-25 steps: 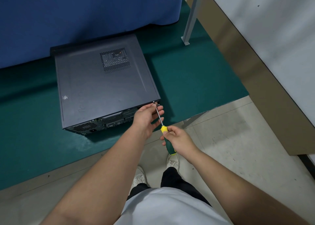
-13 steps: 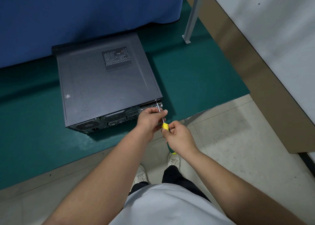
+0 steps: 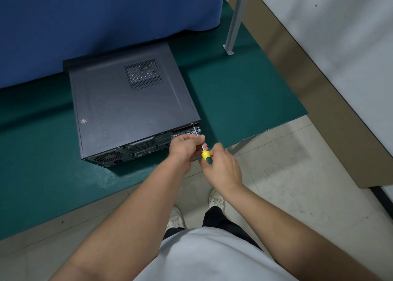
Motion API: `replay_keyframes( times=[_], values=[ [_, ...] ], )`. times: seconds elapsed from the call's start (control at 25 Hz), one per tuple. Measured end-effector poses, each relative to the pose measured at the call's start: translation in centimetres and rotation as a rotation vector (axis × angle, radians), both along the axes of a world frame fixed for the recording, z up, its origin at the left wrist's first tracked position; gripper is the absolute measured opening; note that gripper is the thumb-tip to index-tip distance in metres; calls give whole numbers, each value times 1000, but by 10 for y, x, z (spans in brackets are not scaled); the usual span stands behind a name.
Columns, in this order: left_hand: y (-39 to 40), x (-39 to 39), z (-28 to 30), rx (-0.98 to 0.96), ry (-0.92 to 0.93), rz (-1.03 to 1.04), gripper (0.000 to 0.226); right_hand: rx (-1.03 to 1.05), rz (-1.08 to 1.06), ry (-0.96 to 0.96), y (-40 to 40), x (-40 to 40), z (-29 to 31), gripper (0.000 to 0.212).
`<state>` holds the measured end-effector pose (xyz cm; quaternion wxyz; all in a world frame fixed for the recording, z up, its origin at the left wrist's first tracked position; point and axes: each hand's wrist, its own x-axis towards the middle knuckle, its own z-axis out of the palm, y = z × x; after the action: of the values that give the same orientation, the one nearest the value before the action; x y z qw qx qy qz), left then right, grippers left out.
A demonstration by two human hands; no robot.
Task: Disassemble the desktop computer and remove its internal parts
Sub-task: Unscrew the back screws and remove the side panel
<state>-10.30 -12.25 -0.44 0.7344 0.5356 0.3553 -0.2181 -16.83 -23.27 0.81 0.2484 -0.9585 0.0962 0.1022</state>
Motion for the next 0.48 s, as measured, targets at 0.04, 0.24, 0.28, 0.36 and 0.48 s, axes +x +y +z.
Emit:
replay_keyframes(
  times=[0.04,0.24,0.28,0.36,0.48],
  values=[
    [1,0,0,-9,-2,-8,15,110,-36,56,-3,0,-3,30],
    [5,-2,0,-81,-19,-64,9,1309,-451,714,-23,-4,-6,37],
    [6,-2,1,-118,-23,-74,13,1393,-484,751,-26,-4,-7,37],
    [10,-2,0,-201,-32,-93,20,1367,-495,710,-26,-3,-11,30],
    [13,-3,-1,-181,-8,-168,18,1120,-479,526,-16,0,-12,18]
  ],
)
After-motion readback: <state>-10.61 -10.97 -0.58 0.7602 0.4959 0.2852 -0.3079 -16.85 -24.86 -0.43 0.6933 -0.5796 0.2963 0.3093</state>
